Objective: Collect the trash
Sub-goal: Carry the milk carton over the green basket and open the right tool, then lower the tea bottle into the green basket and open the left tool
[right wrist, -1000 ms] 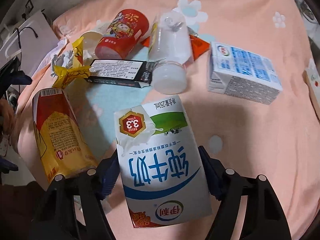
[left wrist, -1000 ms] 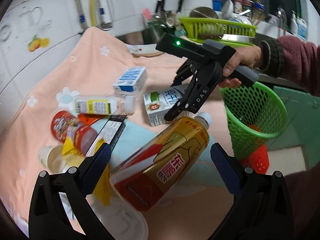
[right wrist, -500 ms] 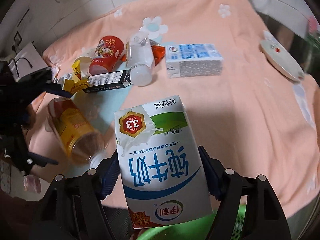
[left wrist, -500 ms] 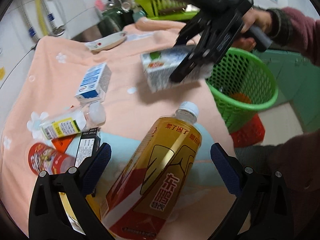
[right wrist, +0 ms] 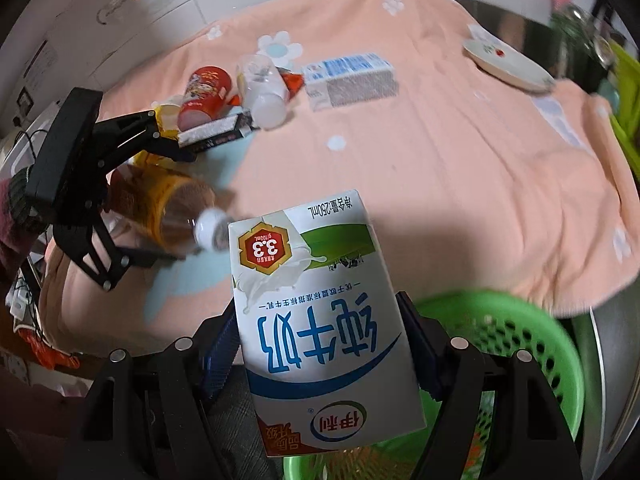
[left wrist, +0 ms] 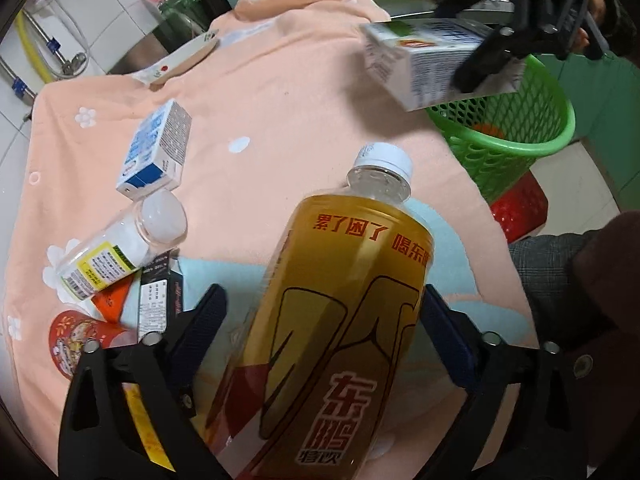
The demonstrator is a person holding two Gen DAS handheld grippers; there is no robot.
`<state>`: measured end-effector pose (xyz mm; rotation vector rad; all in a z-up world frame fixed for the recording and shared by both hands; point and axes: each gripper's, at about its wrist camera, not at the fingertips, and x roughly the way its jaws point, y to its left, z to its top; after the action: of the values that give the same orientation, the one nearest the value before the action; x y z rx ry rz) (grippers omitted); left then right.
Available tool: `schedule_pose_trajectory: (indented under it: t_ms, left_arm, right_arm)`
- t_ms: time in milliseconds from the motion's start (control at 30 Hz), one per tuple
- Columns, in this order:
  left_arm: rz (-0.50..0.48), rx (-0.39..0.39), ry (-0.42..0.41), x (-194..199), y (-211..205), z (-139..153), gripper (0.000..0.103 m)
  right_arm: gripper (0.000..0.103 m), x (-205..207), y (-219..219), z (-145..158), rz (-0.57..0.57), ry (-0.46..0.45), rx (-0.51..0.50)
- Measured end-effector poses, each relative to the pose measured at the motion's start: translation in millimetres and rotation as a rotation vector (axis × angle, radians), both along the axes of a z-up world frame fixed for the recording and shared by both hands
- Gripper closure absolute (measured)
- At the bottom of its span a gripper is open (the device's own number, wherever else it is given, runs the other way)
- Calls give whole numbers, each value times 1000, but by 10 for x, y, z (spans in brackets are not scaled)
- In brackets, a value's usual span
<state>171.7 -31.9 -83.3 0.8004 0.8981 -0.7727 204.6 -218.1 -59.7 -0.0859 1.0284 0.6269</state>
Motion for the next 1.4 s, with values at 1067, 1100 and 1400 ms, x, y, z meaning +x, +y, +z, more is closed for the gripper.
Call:
schedule_pose_trajectory:
  t_ms: [1067,1100,1400]
  left_arm:
    - [265,-509,112,-216,-757,428,27]
    - [264,-516,120,-212,-794,419,27]
    - [253,-565,166,-154,-1115,379,27]
  right_arm:
    - [32,-102,-1058,-1155,-409,176,-149]
    - [32,-87,-1071,-1165,-415,188,-142]
    - [28,-110,-1285,-1129,-459,192,-136]
